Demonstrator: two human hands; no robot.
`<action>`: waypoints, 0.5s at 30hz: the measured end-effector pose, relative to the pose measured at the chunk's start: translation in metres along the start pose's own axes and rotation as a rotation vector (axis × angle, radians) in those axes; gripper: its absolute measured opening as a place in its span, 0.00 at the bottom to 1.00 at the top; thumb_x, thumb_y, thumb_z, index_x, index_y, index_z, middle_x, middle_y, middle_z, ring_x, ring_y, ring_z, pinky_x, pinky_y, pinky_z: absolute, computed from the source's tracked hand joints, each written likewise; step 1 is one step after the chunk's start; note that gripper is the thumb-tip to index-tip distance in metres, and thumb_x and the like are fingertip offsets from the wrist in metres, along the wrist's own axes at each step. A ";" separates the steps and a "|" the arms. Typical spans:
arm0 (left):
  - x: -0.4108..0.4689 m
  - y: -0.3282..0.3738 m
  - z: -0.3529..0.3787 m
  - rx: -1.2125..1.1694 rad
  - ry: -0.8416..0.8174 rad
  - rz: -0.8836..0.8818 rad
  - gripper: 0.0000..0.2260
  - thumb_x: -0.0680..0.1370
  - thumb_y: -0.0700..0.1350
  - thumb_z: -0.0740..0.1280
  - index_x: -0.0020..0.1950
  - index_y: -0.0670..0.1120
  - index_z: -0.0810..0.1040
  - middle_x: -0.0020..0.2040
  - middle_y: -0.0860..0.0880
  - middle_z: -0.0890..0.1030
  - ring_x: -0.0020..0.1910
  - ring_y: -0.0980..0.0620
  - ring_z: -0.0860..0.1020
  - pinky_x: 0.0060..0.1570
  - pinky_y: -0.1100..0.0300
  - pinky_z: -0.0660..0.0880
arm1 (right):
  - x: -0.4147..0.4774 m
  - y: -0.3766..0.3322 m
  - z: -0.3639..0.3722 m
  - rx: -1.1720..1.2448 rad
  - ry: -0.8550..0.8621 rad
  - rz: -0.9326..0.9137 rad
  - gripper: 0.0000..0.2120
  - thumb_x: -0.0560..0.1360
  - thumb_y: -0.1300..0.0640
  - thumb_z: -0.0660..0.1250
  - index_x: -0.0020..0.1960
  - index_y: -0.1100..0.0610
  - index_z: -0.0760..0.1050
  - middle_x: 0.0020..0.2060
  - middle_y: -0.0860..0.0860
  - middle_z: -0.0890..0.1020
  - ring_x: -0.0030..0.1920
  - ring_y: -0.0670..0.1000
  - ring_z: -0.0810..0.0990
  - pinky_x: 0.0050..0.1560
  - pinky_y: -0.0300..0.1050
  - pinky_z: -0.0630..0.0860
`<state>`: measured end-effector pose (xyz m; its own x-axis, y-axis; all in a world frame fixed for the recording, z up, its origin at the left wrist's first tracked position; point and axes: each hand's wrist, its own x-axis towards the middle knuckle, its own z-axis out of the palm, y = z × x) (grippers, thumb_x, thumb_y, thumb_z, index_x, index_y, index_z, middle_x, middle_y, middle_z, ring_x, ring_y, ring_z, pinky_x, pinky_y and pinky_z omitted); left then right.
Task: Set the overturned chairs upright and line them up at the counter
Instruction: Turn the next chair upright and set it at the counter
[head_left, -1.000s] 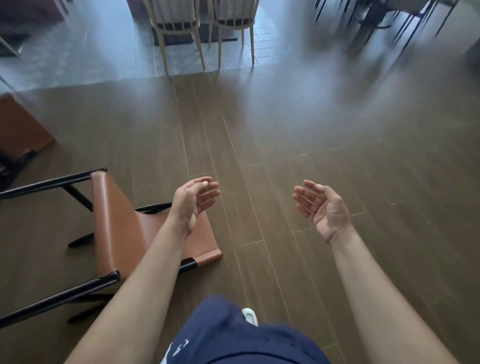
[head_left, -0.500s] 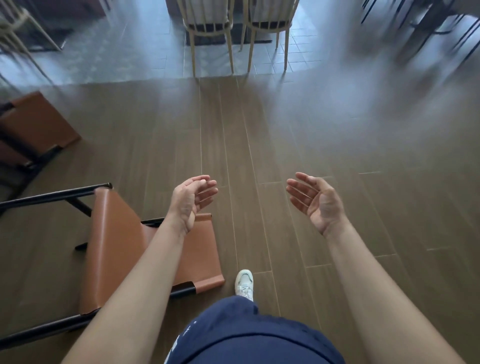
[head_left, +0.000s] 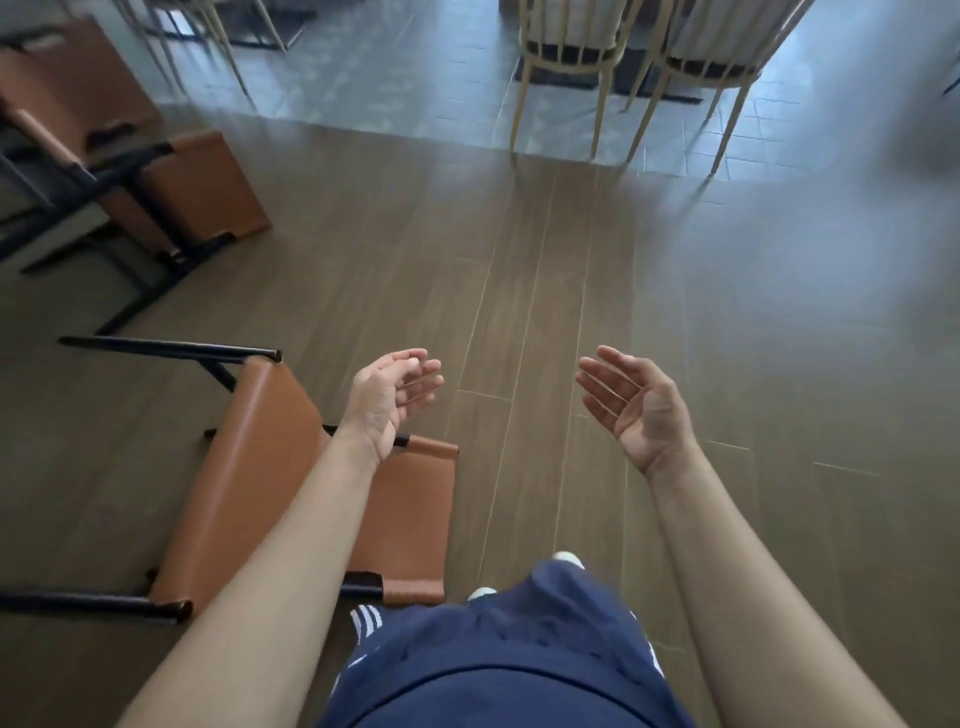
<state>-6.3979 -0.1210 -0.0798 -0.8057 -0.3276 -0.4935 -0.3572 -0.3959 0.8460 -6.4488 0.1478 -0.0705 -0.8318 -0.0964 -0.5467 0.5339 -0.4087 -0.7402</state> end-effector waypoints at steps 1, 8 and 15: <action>0.003 0.000 0.001 -0.011 0.032 -0.001 0.09 0.79 0.37 0.60 0.52 0.43 0.79 0.45 0.46 0.86 0.43 0.48 0.84 0.43 0.58 0.80 | 0.012 -0.004 0.004 -0.029 -0.018 0.019 0.11 0.79 0.56 0.59 0.54 0.55 0.80 0.49 0.54 0.86 0.49 0.52 0.85 0.51 0.45 0.78; 0.015 -0.001 0.013 -0.152 0.342 0.035 0.08 0.79 0.36 0.60 0.51 0.43 0.78 0.45 0.45 0.85 0.41 0.49 0.83 0.48 0.56 0.78 | 0.096 -0.033 0.040 -0.262 -0.258 0.177 0.11 0.79 0.55 0.60 0.53 0.55 0.81 0.49 0.54 0.86 0.50 0.52 0.85 0.55 0.47 0.77; -0.001 -0.028 0.041 -0.291 0.583 0.026 0.10 0.81 0.37 0.59 0.57 0.39 0.77 0.50 0.41 0.84 0.45 0.47 0.83 0.49 0.55 0.77 | 0.149 -0.047 0.066 -0.460 -0.470 0.302 0.11 0.79 0.56 0.59 0.53 0.55 0.80 0.47 0.54 0.87 0.48 0.52 0.85 0.48 0.46 0.77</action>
<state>-6.4063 -0.0745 -0.0950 -0.3943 -0.7198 -0.5714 -0.1322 -0.5709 0.8103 -6.6075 0.0927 -0.0913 -0.5601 -0.5671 -0.6039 0.6745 0.1110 -0.7299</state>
